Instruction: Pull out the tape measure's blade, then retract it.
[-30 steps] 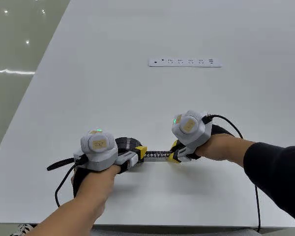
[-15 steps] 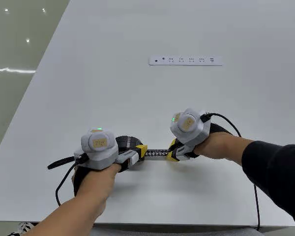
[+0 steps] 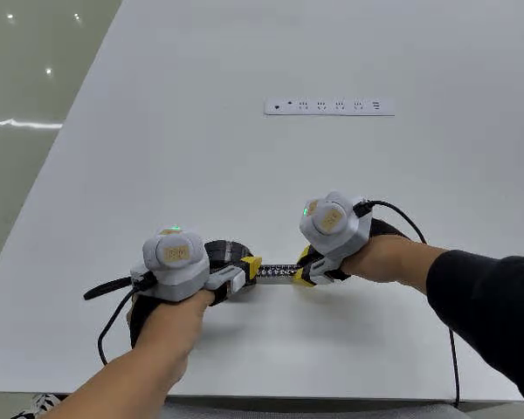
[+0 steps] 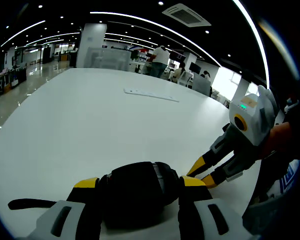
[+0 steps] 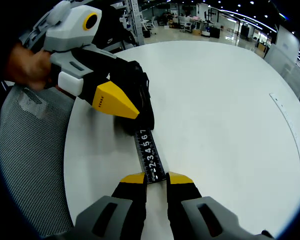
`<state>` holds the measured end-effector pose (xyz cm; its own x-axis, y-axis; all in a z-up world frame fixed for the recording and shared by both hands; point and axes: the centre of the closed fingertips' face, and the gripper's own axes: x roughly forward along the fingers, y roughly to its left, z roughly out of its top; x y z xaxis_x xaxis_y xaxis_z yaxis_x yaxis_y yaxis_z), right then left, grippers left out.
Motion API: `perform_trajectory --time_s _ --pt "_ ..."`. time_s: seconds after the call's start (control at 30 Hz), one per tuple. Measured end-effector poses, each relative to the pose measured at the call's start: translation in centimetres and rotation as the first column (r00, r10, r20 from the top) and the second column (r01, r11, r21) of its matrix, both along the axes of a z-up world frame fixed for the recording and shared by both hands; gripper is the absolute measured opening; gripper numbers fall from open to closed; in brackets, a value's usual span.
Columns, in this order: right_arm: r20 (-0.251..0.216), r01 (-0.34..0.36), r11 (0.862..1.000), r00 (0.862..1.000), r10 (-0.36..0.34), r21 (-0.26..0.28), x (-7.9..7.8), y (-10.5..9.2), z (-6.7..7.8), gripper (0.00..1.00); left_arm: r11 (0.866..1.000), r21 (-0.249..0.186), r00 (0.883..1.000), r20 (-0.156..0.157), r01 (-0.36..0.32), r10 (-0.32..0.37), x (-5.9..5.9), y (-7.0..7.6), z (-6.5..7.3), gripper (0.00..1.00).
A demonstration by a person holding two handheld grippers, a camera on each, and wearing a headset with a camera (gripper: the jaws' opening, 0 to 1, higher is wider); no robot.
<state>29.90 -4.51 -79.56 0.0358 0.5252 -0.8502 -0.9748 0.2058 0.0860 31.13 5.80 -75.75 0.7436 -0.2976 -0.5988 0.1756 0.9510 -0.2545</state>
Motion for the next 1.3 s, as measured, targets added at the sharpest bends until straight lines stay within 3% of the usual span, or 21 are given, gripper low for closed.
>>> perform_trajectory --time_s 1.3 --pt "0.004 -0.012 1.0 1.0 0.012 0.012 -0.1 1.4 0.0 0.1 1.0 -0.007 1.0 -0.004 0.0 0.0 -0.1 0.0 0.0 0.58"
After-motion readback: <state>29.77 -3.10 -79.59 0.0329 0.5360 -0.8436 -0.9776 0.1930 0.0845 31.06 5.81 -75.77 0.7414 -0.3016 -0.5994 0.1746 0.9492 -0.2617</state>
